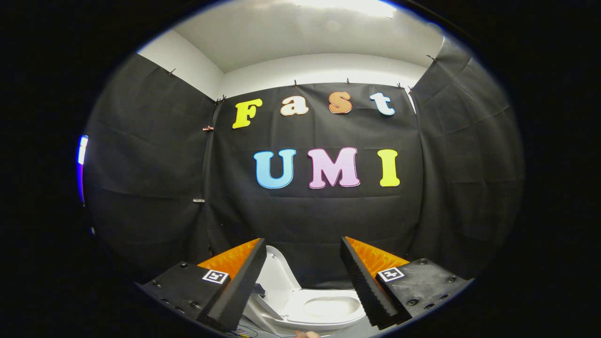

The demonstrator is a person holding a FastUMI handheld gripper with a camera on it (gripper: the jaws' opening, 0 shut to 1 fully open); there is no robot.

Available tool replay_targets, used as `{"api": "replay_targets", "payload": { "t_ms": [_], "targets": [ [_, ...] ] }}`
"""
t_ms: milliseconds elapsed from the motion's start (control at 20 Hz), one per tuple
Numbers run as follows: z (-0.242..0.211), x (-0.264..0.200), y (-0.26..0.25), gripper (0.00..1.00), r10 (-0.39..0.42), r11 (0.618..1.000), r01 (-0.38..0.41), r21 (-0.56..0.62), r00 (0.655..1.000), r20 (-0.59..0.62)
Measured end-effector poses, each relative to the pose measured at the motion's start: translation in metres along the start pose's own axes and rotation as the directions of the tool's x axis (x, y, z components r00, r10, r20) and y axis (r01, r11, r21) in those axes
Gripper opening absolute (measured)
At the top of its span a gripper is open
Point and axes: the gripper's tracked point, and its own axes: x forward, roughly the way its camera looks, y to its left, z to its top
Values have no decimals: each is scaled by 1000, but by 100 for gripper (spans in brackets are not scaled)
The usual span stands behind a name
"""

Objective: Open the toilet lid.

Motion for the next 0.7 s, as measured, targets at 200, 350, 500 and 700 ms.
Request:
{"api": "replay_targets", "payload": {
  "t_ms": [200,350,500,700],
  "targets": [
    [3,0,7,99,11,1000,-11,12,1000,3],
    [1,1,9,99,20,1000,-20,3,1000,-8],
    [5,-1,10,99,20,1000,-20,-7,1000,0],
    [5,-2,13,99,27,1000,-27,-2,1000,2]
  ]
}}
